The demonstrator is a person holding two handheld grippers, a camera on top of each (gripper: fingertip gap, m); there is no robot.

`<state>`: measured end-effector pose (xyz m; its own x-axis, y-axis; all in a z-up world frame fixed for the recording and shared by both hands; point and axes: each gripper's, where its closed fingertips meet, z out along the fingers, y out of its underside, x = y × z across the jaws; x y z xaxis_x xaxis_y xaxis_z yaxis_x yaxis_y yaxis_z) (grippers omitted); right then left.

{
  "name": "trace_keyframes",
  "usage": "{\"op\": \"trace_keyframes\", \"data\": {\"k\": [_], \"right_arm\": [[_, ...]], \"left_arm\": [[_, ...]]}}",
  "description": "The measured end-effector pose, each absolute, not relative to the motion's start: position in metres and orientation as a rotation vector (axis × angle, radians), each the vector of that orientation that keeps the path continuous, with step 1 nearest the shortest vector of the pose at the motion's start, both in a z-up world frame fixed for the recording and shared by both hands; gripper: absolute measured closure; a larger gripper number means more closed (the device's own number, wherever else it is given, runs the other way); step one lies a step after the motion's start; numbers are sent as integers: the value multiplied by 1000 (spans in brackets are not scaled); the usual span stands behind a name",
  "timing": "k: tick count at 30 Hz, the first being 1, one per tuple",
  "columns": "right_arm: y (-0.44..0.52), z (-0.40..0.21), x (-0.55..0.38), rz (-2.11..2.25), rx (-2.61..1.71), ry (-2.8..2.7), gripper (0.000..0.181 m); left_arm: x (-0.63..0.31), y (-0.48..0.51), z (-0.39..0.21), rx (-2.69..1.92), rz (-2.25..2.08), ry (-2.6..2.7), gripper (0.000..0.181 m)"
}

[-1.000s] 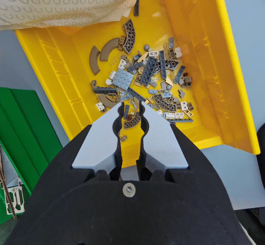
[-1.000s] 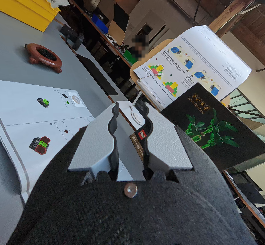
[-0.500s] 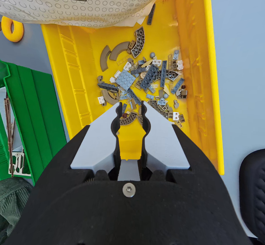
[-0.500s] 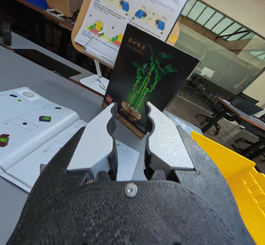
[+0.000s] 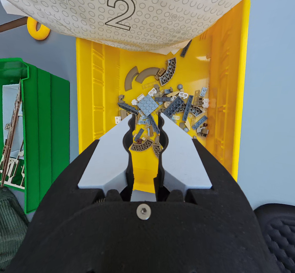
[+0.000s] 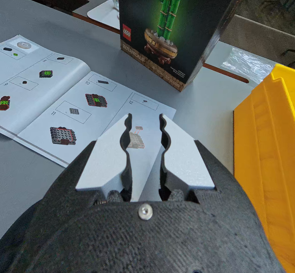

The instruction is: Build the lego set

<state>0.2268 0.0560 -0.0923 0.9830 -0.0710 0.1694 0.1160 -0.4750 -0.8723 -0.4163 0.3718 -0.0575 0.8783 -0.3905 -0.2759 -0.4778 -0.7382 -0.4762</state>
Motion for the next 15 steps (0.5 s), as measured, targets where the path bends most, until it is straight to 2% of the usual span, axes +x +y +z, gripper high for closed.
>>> {"op": "trace_keyframes", "data": {"k": [15], "right_arm": [[57,-77,243,-313,-1895,-51,151]], "left_arm": [[-414,381,-30,-2292,-4,535,158]]}}
